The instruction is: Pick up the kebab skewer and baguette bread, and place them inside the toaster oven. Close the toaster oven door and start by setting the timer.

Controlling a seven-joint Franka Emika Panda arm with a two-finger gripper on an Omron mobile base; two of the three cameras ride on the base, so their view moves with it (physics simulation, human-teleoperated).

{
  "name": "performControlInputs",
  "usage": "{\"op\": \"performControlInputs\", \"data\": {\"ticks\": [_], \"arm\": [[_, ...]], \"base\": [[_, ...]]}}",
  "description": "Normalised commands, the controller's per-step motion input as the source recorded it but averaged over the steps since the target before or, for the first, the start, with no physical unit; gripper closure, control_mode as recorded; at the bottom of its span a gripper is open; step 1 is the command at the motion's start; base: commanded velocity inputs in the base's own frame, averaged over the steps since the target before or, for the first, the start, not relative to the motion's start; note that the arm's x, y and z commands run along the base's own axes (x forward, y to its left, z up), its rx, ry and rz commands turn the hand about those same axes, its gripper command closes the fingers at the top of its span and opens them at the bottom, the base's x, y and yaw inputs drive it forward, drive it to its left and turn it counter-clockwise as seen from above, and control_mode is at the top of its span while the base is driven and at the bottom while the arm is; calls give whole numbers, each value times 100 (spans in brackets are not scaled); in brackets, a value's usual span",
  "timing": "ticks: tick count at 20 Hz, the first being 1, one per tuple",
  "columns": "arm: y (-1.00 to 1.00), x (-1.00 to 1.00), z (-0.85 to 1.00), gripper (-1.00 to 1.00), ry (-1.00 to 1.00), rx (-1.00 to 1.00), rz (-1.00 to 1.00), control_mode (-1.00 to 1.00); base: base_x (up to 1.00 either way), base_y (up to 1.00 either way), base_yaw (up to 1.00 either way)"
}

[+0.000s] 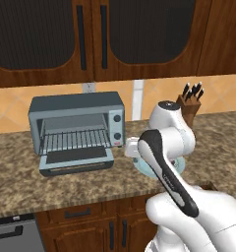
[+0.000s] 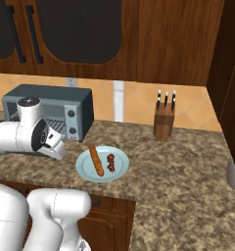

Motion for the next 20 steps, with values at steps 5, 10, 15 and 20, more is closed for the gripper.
{"op": "performControlInputs", "data": {"ticks": [5,10,15,20], "arm": [[-39,34,0,-100,2,-5,33,-100],[-18,46,-12,-100,7,0,65,-100],[0,35,-7,-100,1,-7,25,-100],[-19,12,-13,-100,1,-12,-1,-100]], "base": [[0,0,0],[0,0,0],[0,0,0],[0,0,0]]}}
